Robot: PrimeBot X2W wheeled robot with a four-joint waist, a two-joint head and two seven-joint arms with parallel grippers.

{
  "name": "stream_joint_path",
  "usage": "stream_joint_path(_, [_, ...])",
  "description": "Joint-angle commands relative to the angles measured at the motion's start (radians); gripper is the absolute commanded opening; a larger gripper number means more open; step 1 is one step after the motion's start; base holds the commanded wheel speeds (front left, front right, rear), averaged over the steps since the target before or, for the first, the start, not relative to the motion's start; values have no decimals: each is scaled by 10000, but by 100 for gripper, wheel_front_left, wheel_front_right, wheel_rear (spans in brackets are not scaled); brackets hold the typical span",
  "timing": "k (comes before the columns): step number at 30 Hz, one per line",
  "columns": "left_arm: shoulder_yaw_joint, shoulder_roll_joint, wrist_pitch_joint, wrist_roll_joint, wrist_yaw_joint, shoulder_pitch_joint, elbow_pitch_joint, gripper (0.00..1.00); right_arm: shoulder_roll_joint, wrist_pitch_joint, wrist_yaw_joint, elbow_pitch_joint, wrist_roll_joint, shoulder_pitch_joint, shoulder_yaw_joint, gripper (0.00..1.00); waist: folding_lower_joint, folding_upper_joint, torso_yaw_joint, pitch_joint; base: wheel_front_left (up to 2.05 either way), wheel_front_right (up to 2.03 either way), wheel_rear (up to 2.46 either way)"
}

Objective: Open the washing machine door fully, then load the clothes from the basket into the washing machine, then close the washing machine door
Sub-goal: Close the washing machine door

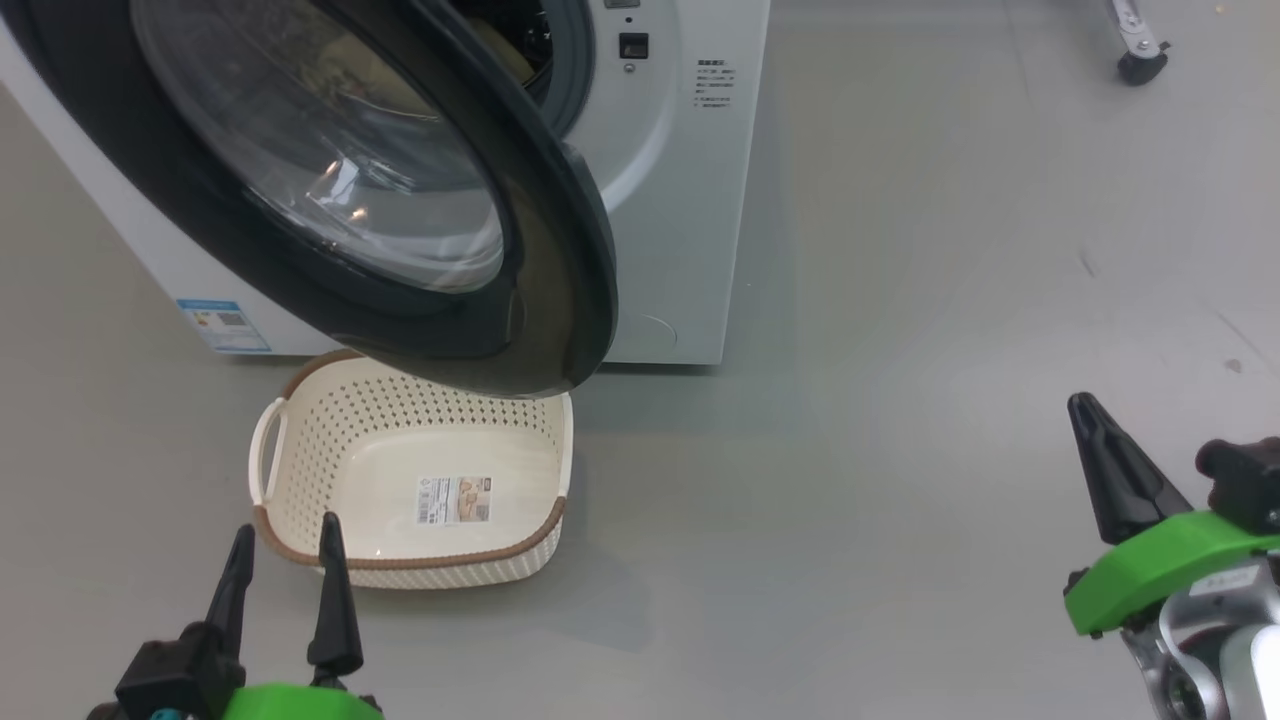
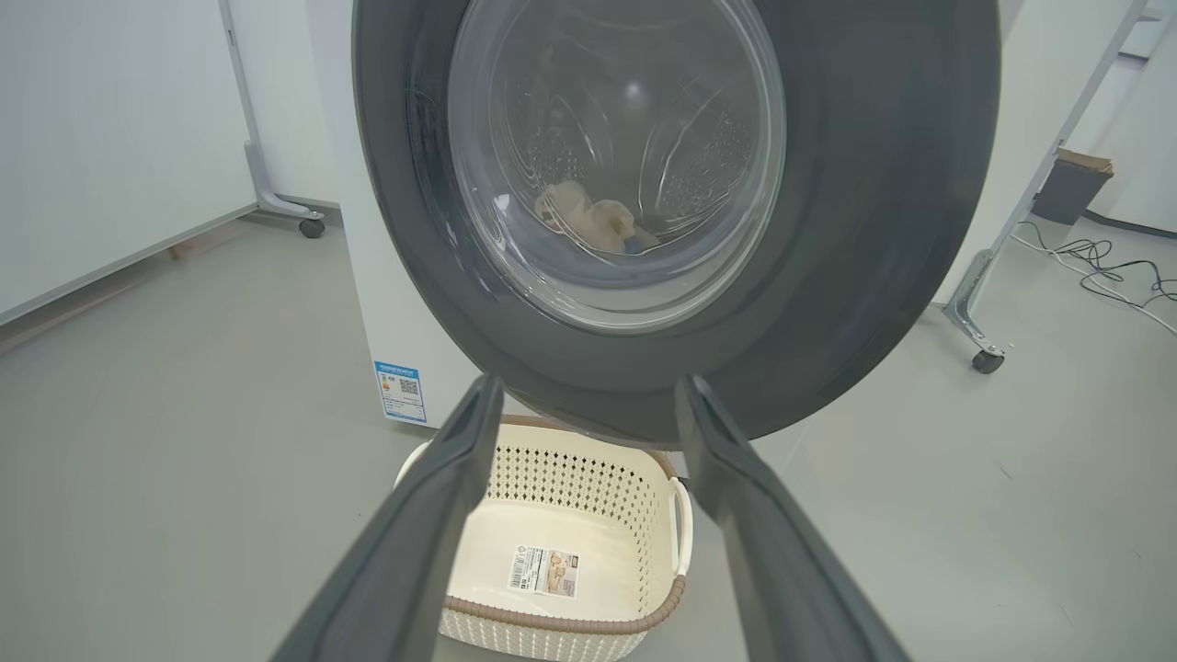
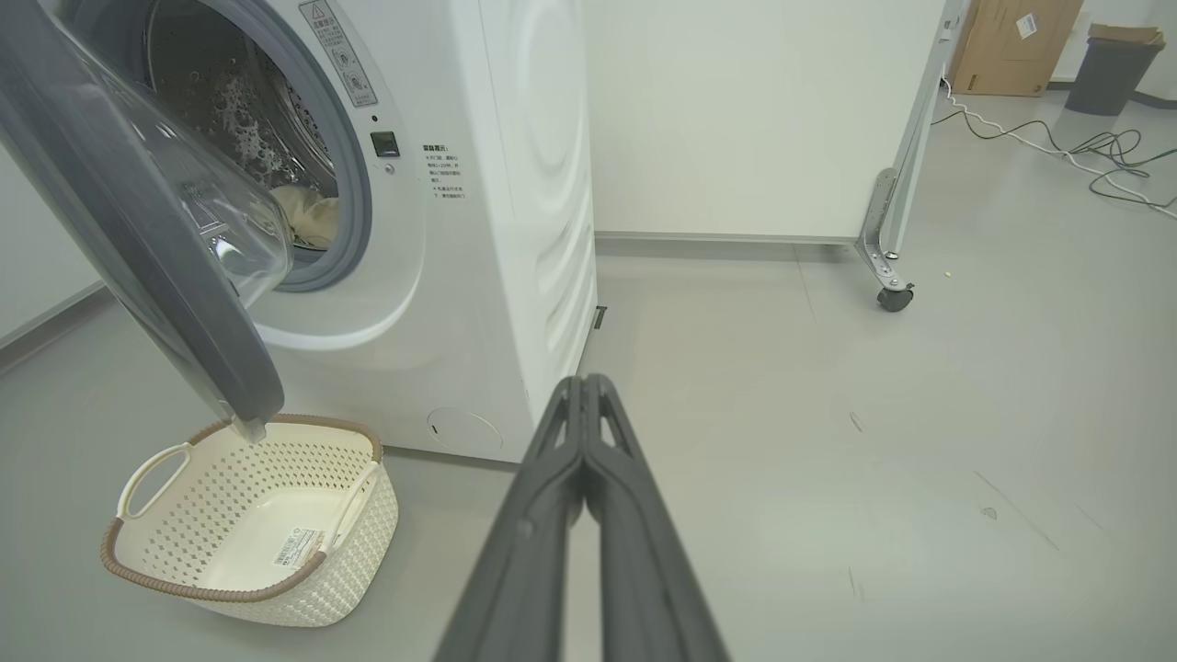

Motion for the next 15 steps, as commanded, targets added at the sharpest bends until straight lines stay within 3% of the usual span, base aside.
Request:
stream_joint_path(1, [271, 55, 4, 94, 33, -487, -313, 100, -203, -55, -2, -291, -13, -664, 137, 0, 0, -1, 170, 27, 0, 0, 0])
stream_joint_path(8, [-179, -131, 8, 120, -164, -929, -106, 100, -439, -126, -2, 237, 130, -1570, 31, 0, 0, -1, 1021, 220, 0, 0, 0])
stream_joint_path(15, [-736, -396, -94, 139, -466, -1427, 453, 100, -679, -340, -2, 1614, 339, -2866, 206, 0, 0, -1, 2275, 195, 0, 0, 0])
